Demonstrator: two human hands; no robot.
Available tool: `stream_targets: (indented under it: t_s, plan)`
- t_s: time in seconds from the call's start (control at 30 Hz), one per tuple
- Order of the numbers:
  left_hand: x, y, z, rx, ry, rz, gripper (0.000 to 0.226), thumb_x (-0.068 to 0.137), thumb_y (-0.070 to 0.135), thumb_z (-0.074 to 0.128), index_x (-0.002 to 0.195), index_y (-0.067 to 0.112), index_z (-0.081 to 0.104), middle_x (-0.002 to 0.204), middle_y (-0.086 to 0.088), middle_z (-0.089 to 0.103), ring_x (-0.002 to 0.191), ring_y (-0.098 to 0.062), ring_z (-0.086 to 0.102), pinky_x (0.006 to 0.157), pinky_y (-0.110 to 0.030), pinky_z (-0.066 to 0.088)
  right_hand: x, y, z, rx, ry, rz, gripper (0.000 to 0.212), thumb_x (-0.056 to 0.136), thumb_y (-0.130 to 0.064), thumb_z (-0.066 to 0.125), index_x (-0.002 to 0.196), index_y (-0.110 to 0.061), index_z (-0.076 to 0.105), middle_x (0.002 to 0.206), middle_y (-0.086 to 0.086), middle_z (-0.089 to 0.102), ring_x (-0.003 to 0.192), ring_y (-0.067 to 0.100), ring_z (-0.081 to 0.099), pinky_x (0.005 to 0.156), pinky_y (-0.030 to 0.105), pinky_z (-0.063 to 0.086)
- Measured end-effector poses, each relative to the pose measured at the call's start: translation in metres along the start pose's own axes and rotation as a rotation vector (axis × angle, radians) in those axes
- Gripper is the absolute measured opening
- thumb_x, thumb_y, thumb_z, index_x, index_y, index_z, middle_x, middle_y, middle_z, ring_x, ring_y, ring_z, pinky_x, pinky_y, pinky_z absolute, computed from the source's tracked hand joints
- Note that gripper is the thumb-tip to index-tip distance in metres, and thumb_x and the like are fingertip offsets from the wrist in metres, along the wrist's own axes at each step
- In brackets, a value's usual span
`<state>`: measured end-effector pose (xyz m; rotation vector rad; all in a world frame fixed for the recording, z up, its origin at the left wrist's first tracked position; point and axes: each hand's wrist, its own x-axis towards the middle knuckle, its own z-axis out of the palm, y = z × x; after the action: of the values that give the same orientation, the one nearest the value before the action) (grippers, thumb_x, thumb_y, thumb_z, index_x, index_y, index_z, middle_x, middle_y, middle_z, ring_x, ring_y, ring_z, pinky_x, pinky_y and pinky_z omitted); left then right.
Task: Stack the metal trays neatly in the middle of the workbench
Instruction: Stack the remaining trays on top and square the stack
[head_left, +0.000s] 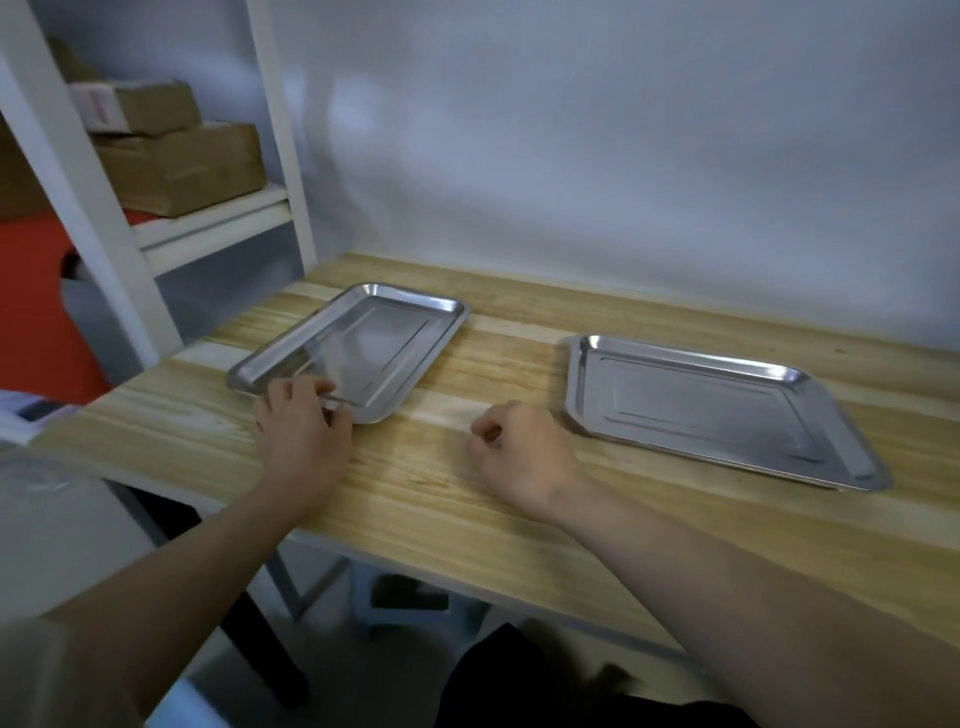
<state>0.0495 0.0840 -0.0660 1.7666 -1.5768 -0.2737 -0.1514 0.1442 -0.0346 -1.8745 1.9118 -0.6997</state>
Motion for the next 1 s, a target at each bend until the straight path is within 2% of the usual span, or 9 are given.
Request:
stream_targets:
  t_s: [0.1,0.23,0.33,0.4,0.53,0.63,0.83,0.9,1.0]
  plan:
    - [0.003,-0.005,0.003,-0.011,0.028,0.001,0.023,0.092,0.017,0.055,0.113,0.009,0.053,0.126,-0.018,0.046,0.121,-0.036,0.037,0.104,-0.046,0.029,0.011,-0.018,0.019,0.143,-0.014,0.077,0.035,0.086,-0.034,0.062,0.099,-0.002,0.07,0.1,0.011,0.073,0.095,0.027,0.067,0.087,0.045,0.055]
    - [0.006,-0.004,0.007,-0.004,0.069,0.001,0.02,0.093,0.016,0.052,0.112,0.008,0.053,0.126,-0.018,0.048,0.12,-0.034,0.037,0.103,-0.042,0.029,0.029,-0.043,0.038,0.15,0.006,0.178,0.041,0.085,-0.052,0.059,0.099,-0.015,0.069,0.101,0.002,0.07,0.1,0.026,0.063,0.096,0.044,0.048]
    - [0.005,-0.004,0.004,-0.03,0.084,-0.005,0.021,0.094,0.017,0.052,0.112,0.007,0.052,0.125,-0.017,0.046,0.117,-0.032,0.039,0.102,-0.04,0.031,0.045,-0.056,0.053,0.104,0.058,0.211,0.046,0.083,-0.063,0.052,0.085,-0.02,0.069,0.086,0.0,0.07,0.09,0.025,0.063,0.092,0.043,0.04]
    - [0.004,-0.004,0.003,-0.058,0.074,-0.002,0.02,0.093,0.016,0.053,0.111,0.006,0.052,0.125,-0.017,0.044,0.115,-0.032,0.04,0.102,-0.039,0.032,0.052,-0.062,0.061,0.081,0.085,0.242,0.05,0.082,-0.065,0.051,0.087,-0.019,0.07,0.088,0.001,0.07,0.094,0.026,0.061,0.086,0.041,0.032]
    - [0.003,-0.004,0.003,-0.079,0.066,0.026,0.019,0.092,0.015,0.056,0.108,0.006,0.053,0.122,-0.016,0.045,0.113,-0.03,0.04,0.1,-0.038,0.033,0.059,-0.072,0.066,0.056,0.095,0.293,0.04,0.084,-0.056,0.054,0.09,-0.018,0.067,0.099,0.004,0.068,0.103,0.028,0.055,0.088,0.04,0.028]
    - [0.002,-0.003,0.003,-0.083,0.06,0.029,0.017,0.091,0.014,0.057,0.106,0.008,0.053,0.121,-0.014,0.045,0.113,-0.028,0.039,0.1,-0.035,0.032,0.064,-0.075,0.063,0.086,0.07,0.34,0.022,0.085,-0.042,0.057,0.074,-0.023,0.059,0.083,0.0,0.063,0.097,0.027,0.056,0.083,0.038,0.027]
    - [0.001,-0.004,0.002,-0.122,0.019,0.08,0.017,0.09,0.017,0.06,0.104,0.01,0.052,0.112,-0.006,0.04,0.107,-0.019,0.036,0.095,-0.031,0.035,0.067,-0.066,0.05,0.141,0.062,0.376,0.027,0.086,-0.038,0.06,0.066,-0.023,0.05,0.068,-0.004,0.053,0.078,0.023,0.056,0.093,0.041,0.042]
    - [0.0,-0.004,0.002,-0.133,-0.006,0.112,0.018,0.09,0.018,0.061,0.103,0.01,0.052,0.109,-0.003,0.037,0.107,-0.018,0.035,0.095,-0.032,0.037,0.066,-0.06,0.045,0.163,0.072,0.362,0.029,0.085,-0.036,0.063,0.065,-0.022,0.048,0.069,-0.003,0.055,0.08,0.024,0.06,0.086,0.039,0.048]
    - [-0.001,-0.005,0.002,-0.139,-0.033,0.149,0.018,0.09,0.019,0.061,0.102,0.01,0.052,0.109,-0.001,0.035,0.107,-0.017,0.035,0.095,-0.031,0.038,0.064,-0.051,0.037,0.218,0.098,0.341,0.031,0.085,-0.028,0.067,0.063,-0.019,0.046,0.065,-0.001,0.052,0.067,0.02,0.057,0.055,0.029,0.042]
